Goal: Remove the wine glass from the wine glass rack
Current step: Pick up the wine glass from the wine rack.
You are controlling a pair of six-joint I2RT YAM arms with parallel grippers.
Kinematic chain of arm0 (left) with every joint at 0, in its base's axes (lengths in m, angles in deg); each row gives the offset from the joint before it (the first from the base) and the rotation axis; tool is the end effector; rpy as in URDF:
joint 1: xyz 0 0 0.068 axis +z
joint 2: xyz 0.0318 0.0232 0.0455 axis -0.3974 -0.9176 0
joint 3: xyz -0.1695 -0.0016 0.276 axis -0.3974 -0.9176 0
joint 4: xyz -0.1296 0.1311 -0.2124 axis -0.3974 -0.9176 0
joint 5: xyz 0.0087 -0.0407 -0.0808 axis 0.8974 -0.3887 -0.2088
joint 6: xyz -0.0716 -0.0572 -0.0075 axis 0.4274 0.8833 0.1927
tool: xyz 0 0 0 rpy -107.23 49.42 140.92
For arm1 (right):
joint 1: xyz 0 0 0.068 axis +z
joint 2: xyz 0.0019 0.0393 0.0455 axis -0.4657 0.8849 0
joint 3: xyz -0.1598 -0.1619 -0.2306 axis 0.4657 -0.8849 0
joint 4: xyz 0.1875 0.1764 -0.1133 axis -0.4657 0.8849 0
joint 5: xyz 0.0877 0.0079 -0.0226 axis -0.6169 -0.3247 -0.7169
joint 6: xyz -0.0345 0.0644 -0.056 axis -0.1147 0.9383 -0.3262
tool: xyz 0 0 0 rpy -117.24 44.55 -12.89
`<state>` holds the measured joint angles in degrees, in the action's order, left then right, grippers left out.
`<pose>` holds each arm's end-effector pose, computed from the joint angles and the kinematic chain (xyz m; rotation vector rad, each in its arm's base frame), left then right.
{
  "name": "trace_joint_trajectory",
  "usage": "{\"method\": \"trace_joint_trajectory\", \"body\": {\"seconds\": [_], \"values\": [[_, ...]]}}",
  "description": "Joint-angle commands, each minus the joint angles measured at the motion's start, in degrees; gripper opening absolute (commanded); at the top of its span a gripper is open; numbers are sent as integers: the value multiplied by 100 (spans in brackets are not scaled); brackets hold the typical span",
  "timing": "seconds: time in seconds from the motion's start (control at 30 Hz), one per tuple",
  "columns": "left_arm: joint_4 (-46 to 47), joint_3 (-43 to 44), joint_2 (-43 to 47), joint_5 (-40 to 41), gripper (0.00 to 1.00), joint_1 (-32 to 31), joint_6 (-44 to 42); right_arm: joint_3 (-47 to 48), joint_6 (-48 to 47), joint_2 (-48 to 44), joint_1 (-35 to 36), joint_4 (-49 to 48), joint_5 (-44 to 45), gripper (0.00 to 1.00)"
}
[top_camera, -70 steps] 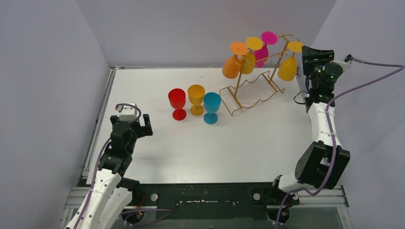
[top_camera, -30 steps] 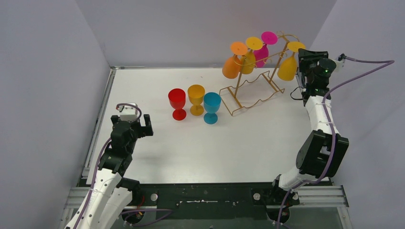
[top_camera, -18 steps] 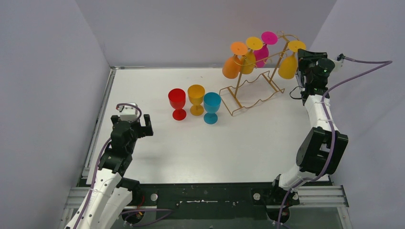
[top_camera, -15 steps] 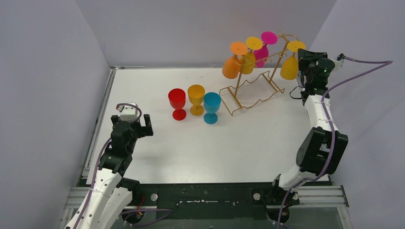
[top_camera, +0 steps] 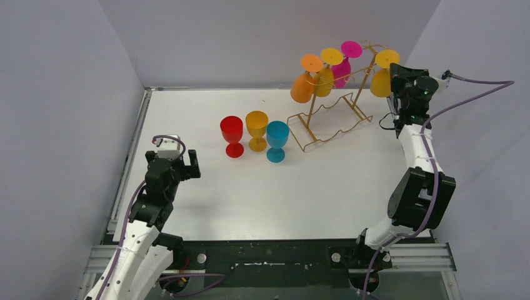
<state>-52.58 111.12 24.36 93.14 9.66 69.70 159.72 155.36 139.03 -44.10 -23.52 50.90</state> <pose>0.1810 -0.0230 0.2821 -0.0542 1.8932 -0.0021 0.4456 -0.1140 0.4114 1.0336 1.2824 0.9147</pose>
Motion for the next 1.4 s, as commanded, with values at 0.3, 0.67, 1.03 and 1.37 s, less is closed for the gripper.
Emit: {"method": "trace_joint_trajectory", "body": {"seconds": [0.3, 0.67, 1.03, 1.37], "values": [[245, 85, 26, -70, 98, 55, -95, -190, 255, -760, -80, -241, 296, 0], [246, 85, 19, -88, 98, 51, -97, -378, 21, -1070, -89, 118, 495, 0], [247, 85, 16, -97, 98, 55, -99, -394, -23, -1106, -98, 429, 632, 0], [234, 83, 39, -105, 97, 58, -90, -477, -87, -1250, -106, 454, 625, 0]]}}
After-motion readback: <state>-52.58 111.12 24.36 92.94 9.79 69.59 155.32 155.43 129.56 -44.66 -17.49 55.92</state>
